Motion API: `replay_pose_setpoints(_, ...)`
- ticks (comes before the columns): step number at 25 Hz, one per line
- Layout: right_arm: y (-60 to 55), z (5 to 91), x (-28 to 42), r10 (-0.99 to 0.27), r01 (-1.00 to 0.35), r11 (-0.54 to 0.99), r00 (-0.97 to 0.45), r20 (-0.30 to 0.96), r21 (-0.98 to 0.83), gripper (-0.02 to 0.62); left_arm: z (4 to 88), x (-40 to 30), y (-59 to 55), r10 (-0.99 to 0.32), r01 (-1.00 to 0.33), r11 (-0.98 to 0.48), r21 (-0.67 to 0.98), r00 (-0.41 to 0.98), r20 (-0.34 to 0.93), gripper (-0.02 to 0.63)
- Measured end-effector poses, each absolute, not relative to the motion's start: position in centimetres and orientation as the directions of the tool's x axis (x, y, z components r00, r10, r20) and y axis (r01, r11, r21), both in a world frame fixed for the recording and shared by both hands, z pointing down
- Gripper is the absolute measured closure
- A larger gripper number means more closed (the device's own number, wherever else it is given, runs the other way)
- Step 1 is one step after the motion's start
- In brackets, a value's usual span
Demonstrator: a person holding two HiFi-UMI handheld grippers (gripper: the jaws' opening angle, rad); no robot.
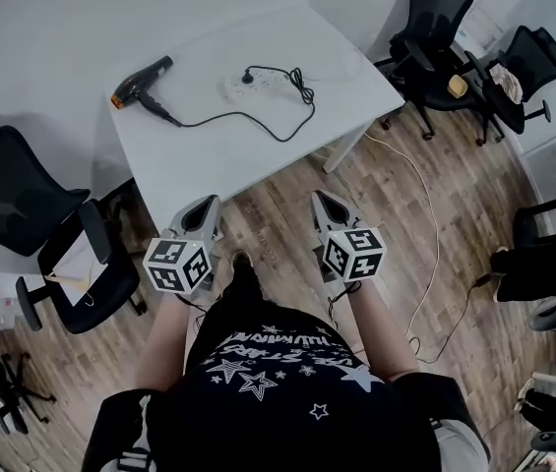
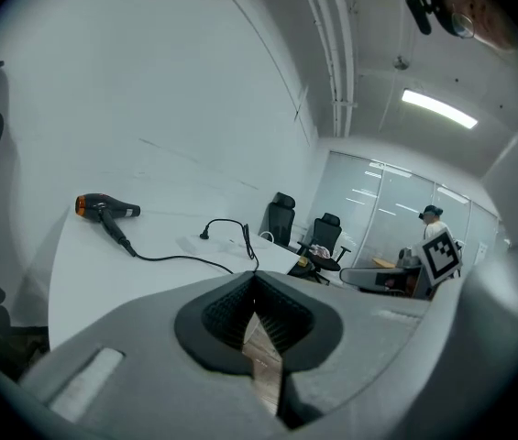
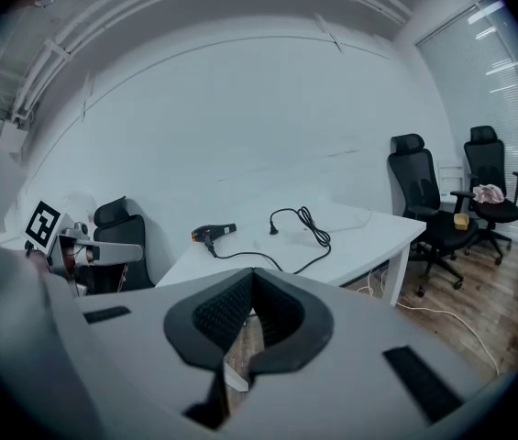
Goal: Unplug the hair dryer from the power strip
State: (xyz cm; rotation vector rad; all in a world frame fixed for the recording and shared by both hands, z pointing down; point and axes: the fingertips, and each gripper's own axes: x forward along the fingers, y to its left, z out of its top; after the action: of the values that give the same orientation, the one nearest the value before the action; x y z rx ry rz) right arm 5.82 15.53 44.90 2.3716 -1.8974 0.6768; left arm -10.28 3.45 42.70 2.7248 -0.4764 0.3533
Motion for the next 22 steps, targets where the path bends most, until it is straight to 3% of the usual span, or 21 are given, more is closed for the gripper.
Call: replay_pose_setpoints(22, -3.1, 42.2, 11.9, -0.915, -0.959, -0.245, 0.179, 0.362, -0.145, 0.586, 43.5, -6.2, -15.1, -0.281, -0.373, -0.867, 0.330, 0.914, 0.294, 0.598)
